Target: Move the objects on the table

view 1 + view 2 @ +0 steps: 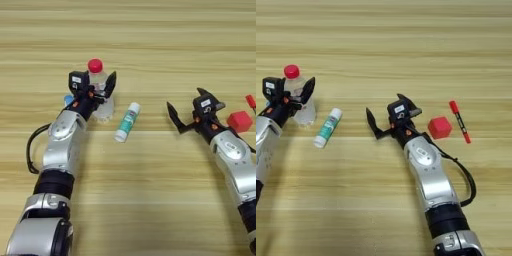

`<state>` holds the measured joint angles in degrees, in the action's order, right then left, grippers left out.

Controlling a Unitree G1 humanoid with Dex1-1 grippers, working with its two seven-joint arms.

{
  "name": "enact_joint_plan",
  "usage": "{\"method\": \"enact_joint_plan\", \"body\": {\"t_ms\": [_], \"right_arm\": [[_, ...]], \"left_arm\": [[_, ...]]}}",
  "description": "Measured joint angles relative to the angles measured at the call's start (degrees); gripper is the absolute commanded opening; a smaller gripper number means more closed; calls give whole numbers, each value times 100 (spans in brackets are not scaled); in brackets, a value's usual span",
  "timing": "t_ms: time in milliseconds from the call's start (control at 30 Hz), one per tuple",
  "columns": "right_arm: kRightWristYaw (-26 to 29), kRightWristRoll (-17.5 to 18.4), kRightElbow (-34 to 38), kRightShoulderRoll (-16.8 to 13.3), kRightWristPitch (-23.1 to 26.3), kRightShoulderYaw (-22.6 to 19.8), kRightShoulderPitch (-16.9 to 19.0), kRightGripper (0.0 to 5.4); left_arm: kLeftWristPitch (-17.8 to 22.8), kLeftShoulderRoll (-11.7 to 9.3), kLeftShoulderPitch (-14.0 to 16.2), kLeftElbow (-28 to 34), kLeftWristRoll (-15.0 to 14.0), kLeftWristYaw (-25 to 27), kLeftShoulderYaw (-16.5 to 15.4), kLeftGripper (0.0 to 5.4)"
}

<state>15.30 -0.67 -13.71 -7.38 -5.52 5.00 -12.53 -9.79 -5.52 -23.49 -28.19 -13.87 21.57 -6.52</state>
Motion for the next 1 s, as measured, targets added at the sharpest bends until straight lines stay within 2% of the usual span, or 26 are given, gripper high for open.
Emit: {"method": "enact_joint_plan", "body": {"t_ms": [200,633,867,1000], "right_arm": [[0,0,-1,0,0,0,-1,540],[0,0,-1,0,-1,0,-1,540],[10,0,14,14,-17,43,-1,540],[18,1,32,19,-53,89,-1,540]], "left_arm": [[-9,5,-1,-5,-3,8,-10,313],[-3,5,4,10,-13,42,-20,313],[145,-8,60,530,-54,109,-20,313],[348,-26,56,907,-209,113,-31,313]]}}
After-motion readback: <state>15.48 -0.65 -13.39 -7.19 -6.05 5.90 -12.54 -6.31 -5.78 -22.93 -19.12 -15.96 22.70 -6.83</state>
